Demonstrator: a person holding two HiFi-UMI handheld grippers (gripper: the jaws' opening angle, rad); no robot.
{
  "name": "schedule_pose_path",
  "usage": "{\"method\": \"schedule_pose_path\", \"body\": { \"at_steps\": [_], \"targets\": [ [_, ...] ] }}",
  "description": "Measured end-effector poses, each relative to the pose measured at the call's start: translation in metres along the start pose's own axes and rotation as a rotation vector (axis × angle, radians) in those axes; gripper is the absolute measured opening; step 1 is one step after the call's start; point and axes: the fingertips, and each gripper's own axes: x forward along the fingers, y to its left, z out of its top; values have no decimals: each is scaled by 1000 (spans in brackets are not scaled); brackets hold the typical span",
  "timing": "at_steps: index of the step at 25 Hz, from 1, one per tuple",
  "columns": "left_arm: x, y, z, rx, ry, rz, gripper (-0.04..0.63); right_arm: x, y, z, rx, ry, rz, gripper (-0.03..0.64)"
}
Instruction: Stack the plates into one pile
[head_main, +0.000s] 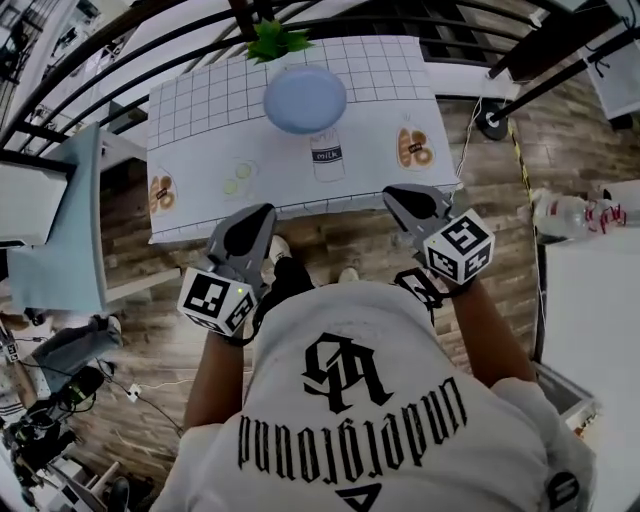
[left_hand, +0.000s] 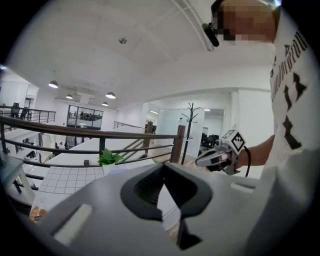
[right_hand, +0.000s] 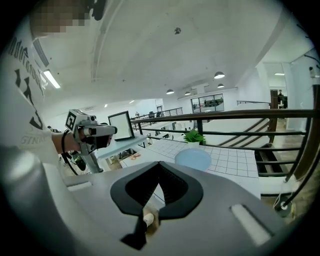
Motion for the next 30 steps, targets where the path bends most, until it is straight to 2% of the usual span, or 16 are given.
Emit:
{"method": "schedule_pose_path", "body": {
  "at_steps": [5, 10, 18, 30],
  "targets": [
    [-10, -49, -11, -14, 0, 21, 49, -44, 13, -17, -18, -17, 24, 3],
    [-22, -77, -12, -10, 1, 33, 49, -73, 27, -15, -47, -56, 34, 3],
    [-40, -90, -5, 14, -12, 58, 49, -82, 45, -15, -42, -78, 72, 3],
    [-48, -92, -5, 0, -29, 60, 49, -76, 55, -6, -41, -91, 92, 3]
  ]
}}
